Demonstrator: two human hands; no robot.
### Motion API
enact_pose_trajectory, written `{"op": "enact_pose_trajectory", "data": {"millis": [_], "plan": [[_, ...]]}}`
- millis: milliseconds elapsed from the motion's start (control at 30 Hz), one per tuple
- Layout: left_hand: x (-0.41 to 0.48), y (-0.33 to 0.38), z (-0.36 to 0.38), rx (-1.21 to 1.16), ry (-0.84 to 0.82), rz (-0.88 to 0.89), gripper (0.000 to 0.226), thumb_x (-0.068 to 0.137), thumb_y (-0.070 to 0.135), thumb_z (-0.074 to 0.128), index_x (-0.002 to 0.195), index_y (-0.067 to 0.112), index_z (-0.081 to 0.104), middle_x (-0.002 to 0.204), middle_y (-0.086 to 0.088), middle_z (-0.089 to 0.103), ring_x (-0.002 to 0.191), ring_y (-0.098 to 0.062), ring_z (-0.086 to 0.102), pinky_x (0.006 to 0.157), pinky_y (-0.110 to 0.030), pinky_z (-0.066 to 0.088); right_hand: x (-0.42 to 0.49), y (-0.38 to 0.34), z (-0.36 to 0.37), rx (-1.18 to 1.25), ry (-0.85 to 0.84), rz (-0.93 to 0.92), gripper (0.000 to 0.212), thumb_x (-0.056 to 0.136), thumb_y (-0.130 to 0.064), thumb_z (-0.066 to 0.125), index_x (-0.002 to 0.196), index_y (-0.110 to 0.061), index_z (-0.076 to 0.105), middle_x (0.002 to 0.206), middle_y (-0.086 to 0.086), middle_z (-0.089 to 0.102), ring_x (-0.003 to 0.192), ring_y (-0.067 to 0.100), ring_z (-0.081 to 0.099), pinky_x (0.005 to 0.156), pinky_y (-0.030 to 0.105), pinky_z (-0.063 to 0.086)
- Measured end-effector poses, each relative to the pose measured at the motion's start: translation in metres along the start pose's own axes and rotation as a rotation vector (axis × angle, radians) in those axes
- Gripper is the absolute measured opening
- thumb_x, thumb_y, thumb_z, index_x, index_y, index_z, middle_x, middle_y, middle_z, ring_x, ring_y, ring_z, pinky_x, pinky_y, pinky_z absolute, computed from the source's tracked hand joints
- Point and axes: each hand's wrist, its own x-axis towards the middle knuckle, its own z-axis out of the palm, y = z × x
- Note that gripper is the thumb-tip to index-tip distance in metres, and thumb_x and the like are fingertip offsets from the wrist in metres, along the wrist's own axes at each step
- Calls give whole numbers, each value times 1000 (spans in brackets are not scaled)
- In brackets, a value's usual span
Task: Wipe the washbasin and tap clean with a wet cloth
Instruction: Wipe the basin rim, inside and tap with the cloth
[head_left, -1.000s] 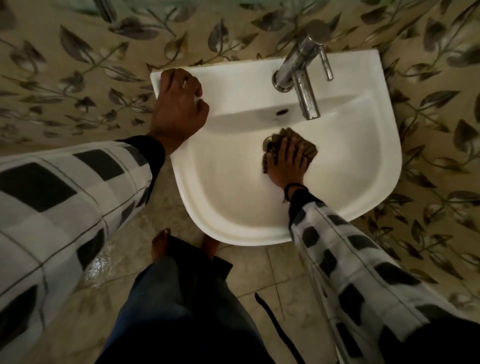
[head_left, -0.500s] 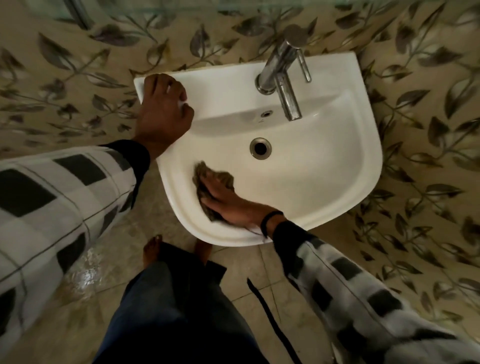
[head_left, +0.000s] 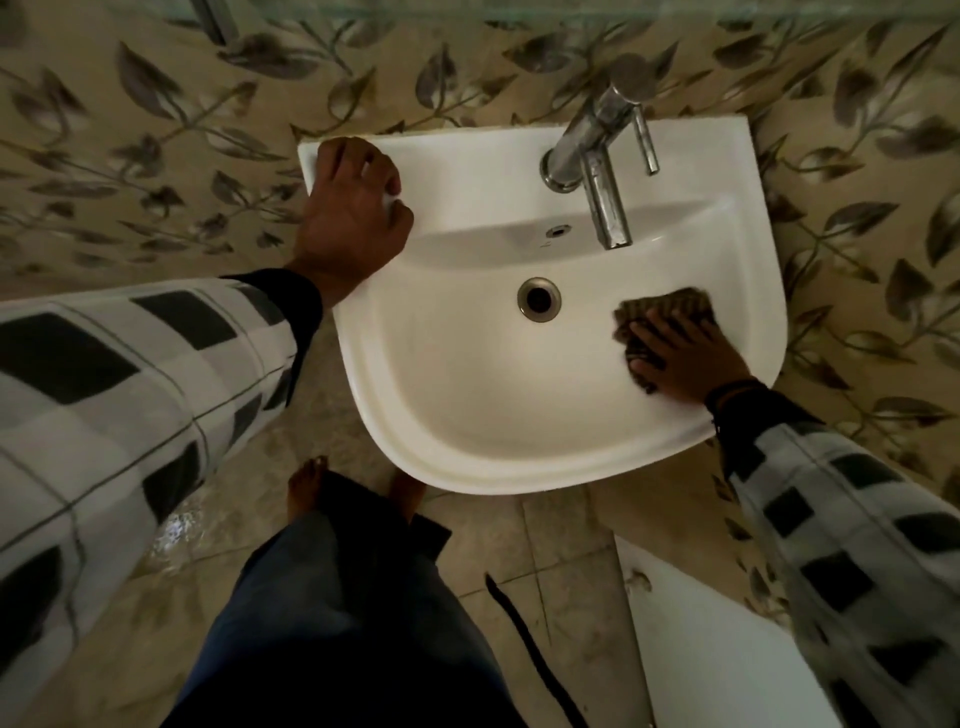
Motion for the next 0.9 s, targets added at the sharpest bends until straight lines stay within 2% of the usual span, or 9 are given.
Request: {"op": "enact_pose_trajectory", "data": {"millis": [100,200,300,367,433,533,633,733,900], "plan": [[0,1,-1,-2,-10,-9,26,85,23,54,99,2,60,110,-20,57,113,-42,49,100,-41,39,-21,-14,0,64,47,60,79,87,-55,10,151,-17,36,158,16,29,145,39,27,117,55,17],[1,1,-2,-5,-21,-8,26,85,23,53,99,2,60,110,-20,57,113,-42,48,100,-42,38,-48,-48,9,-98,158,132,53,84,-46,43,112,-14,75,117,15,70,101,39,69,82,59,54],[0,1,-2,-4,-19,-3,25,85,22,54,99,2,59,109,-20,57,113,-42,48,100,-43,39,-63,-106,-2,-4,138,-92,48,91,-39,35,114,-19,73,128,11,65,111,37,65,94,52,49],[0,2,-2,-9,-23,-1,25,85,22,54,99,2,59,108,-20,57,113,-42,48,100,-43,38,-58,-158,-14,108,231,-249,33,86,-35,52,99,-19,78,115,9,72,101,33,71,83,43,57],[0,0,-1,-15,-24,1,24,85,22,54,99,2,58,107,-20,57,112,-42,48,100,-43,37,-48,-211,-31,276,275,-350,37,92,-35,56,123,-18,68,139,14,57,126,32,57,99,43,50],[0,-2,-1,-9,-26,8,24,86,22,53,99,2,58,105,-19,57,111,-41,50,101,-43,37,-38,-242,-33,709,-46,-371,56,105,-43,25,156,-25,13,165,-3,3,152,21,4,123,44,10],[0,0,0,-28,-7,7,22,85,20,55,97,3,58,104,-18,57,110,-41,50,99,-42,39,-39,-209,-5,640,29,-439,55,105,-45,26,156,-27,18,165,-5,8,152,21,9,122,43,14],[-1,0,0,-29,4,3,21,84,21,55,96,4,58,104,-18,57,109,-40,50,97,-40,39,-18,-149,17,505,37,-211,57,103,-44,30,156,-29,17,164,-1,13,151,25,15,122,46,17],[0,0,0,-10,-5,2,22,84,21,55,96,3,58,105,-19,57,109,-41,50,98,-40,38,33,-121,10,481,337,201,50,100,-21,37,150,-21,37,155,5,38,140,23,39,115,39,31]]}}
